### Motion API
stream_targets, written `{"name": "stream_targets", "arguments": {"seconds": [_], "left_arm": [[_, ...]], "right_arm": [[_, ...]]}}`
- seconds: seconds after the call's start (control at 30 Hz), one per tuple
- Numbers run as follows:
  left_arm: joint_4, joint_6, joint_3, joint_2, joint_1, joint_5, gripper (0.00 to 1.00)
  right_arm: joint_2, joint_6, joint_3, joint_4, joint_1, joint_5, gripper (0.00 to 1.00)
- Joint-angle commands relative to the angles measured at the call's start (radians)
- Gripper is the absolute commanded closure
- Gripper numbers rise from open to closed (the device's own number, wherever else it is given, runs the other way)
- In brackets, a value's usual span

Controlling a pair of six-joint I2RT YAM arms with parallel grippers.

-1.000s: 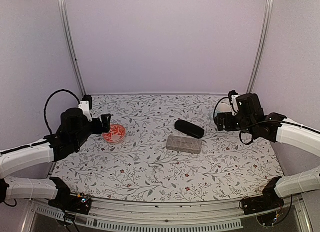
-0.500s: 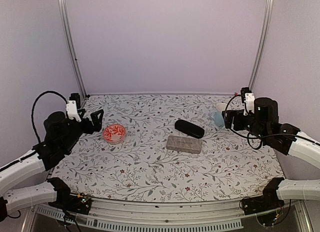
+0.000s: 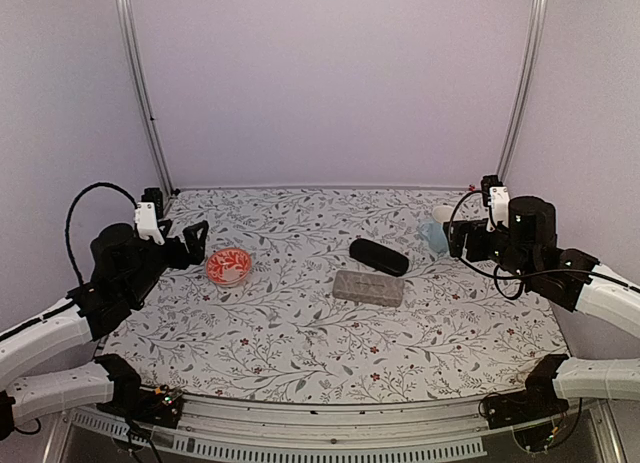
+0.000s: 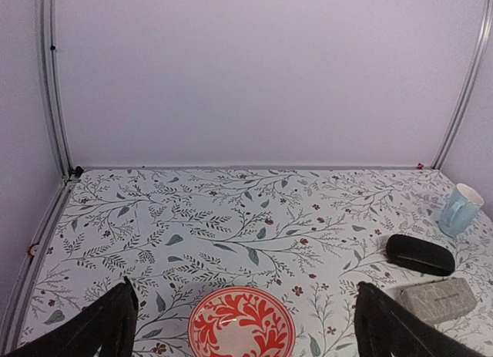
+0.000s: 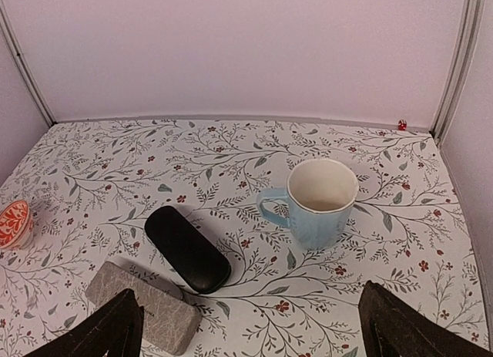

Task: Organize the sunglasses
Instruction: Reset both arms

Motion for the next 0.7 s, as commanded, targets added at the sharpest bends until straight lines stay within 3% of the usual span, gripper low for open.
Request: {"name": "stream_targets", "arguments": {"seconds": [0.0,0.67], "left_arm": [[0.003,0.004,-0.005,0.001,0.009,-0.014,0.01],[0.006,0.003,-0.006,0.007,0.009,-0.009,0.02]], "right_arm": [[0.007,0.007,-0.005,0.023,-0.006,-0.015,0.01],[-0.006,0.011,-0.014,0.026,-0.006,-0.021,0.01]]}}
